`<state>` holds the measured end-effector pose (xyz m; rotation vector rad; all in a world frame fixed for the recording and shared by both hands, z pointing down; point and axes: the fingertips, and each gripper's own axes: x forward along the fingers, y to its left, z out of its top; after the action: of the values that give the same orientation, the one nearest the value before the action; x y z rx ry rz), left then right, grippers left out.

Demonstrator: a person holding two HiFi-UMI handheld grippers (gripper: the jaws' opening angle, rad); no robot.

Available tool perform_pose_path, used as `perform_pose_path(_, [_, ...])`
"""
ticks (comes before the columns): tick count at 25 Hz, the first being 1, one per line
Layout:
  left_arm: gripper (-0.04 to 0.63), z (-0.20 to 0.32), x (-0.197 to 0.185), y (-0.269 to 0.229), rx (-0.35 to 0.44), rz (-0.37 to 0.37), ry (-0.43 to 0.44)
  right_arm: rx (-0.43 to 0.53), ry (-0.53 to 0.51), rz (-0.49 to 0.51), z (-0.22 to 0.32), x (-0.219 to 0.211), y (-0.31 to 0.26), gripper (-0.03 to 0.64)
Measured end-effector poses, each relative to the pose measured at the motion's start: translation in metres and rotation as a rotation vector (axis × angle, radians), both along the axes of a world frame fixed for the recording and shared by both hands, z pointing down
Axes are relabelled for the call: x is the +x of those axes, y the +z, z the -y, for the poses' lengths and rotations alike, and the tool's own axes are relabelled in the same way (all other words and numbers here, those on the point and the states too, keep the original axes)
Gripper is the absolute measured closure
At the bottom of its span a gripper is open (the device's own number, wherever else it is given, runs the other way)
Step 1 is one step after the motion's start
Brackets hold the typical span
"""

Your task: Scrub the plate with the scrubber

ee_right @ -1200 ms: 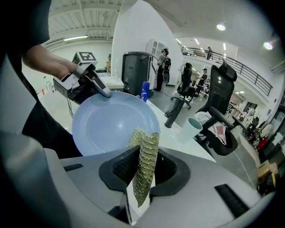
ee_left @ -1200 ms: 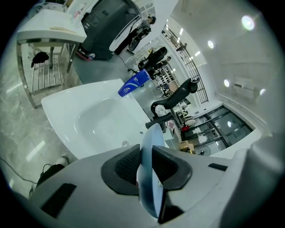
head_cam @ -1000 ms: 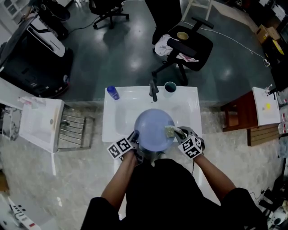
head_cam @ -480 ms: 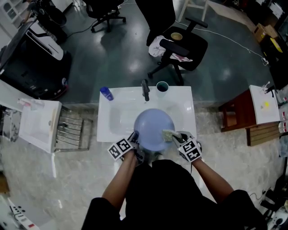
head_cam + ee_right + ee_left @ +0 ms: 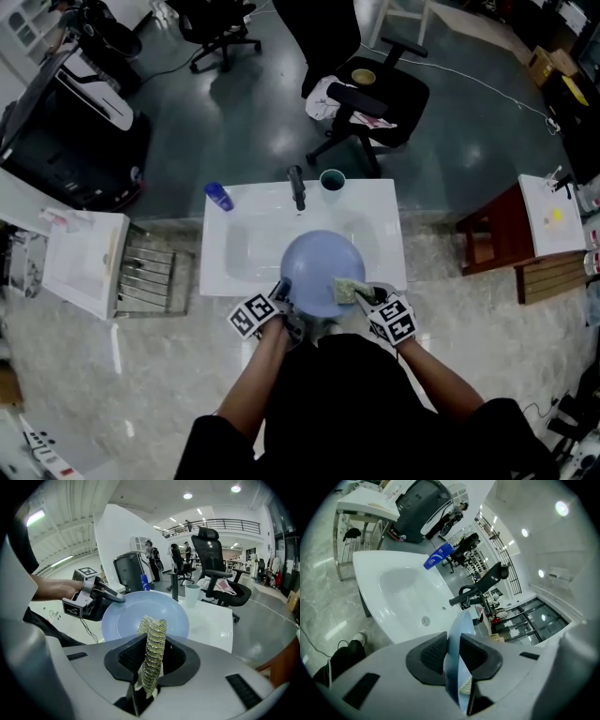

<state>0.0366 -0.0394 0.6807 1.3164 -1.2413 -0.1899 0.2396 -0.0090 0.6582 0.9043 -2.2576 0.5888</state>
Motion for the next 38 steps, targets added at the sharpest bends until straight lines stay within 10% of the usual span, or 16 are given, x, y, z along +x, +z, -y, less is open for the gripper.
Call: perform_pose_path(38, [0.538, 0.008, -0.028, 0.009, -0.035, -0.028, 0.025, -0.166, 0.034, 0.305, 0.048, -0.128, -0.029, 0.555])
